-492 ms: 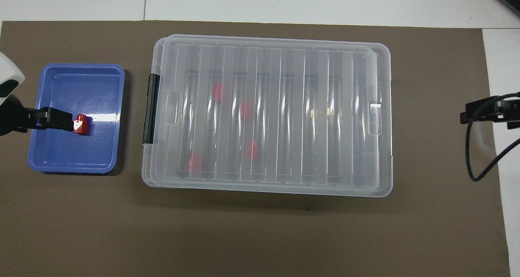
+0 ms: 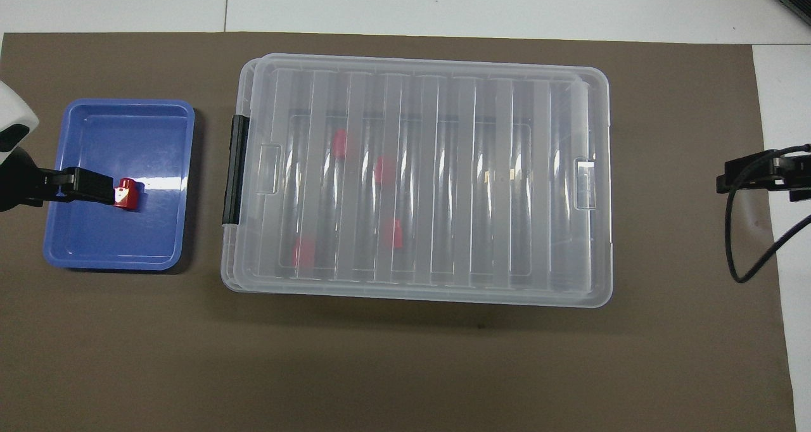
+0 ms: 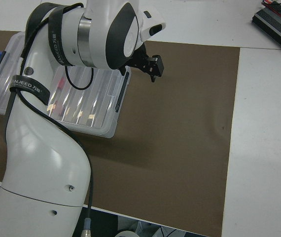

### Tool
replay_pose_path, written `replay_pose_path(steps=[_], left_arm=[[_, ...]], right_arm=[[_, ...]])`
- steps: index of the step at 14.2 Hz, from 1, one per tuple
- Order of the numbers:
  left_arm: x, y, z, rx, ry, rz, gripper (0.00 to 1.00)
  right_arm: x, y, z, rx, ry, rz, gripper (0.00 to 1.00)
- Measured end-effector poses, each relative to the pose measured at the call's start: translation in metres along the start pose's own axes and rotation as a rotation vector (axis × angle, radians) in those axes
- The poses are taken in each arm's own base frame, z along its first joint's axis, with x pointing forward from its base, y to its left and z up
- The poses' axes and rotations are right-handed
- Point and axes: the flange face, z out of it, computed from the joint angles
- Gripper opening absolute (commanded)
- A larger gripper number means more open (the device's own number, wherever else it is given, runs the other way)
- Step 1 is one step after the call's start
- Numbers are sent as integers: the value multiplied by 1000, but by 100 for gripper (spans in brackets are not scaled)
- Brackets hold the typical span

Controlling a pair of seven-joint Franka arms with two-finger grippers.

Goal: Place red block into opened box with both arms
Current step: 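Move the right gripper toward the clear box lid edge, then grasp the clear lid edge with the right gripper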

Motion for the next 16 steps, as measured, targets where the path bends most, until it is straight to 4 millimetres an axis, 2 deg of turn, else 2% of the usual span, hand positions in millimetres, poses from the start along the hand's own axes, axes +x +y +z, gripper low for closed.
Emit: replay_pose_path(steps=[3,10,12,16], left_arm=[[0,0,0,0,0,0,100],[0,0,0,0,0,0,100],[0,0,0,0,0,0,100],[0,0,0,0,0,0,100]], right_arm=[[5,-24,13,5,50,2,99],[0,-82,93,21,102,9,100],[-4,-89,111,21,95,19,100],[-19,-93,130,23,103,13,100]])
